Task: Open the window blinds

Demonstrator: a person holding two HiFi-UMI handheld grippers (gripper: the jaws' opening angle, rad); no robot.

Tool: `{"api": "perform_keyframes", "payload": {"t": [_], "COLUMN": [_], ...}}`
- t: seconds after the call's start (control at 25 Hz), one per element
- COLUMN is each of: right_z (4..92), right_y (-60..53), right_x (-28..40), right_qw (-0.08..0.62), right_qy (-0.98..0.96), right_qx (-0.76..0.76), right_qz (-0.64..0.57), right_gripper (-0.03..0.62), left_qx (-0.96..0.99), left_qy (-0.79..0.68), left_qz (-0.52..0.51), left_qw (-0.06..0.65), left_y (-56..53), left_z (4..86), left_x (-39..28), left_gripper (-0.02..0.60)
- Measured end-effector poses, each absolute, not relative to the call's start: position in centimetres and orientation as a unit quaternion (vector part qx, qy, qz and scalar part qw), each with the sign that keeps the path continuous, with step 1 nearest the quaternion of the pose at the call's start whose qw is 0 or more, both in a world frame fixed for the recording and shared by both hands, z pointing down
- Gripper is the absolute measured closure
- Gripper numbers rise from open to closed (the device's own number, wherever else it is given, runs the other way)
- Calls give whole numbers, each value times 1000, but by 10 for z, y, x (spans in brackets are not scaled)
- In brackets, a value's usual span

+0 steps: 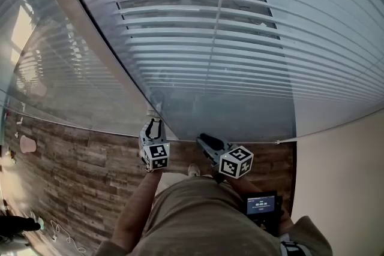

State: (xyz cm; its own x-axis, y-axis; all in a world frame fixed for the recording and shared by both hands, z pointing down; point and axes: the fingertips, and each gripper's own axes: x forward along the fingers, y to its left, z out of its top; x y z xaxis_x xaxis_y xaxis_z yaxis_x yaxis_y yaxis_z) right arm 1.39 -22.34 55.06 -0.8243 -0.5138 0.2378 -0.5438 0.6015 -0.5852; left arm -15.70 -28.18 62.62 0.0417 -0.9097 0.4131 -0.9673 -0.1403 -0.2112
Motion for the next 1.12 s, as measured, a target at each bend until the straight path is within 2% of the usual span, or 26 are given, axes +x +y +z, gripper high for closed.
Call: {"api": "perform_keyframes", "payload": {"t": [0.32,0.88,1.0,1.12], "right_z": [549,549,552,559], "right_y": [-224,-223,-223,-218], "right_x": [13,13,12,15], "right_qw": [22,24,23,20], "right_qy": [-896,-895,-895,-895], "right_qx": [294,295,295,296], "right_qz": [333,334,334,334], "right_gripper": [503,503,503,503], "left_qx": [713,702,710,724], "left_qy": [-646,-639,-635,-636], "left_qz": [274,309,303,267], "left_qw": [-1,-51,-35,5], "left_y": [-282,-282,-281,-271], "left_z": [627,627,630,631], "left_x": [-155,-155,-155,-155], "left_gripper": [446,446,445,406]}}
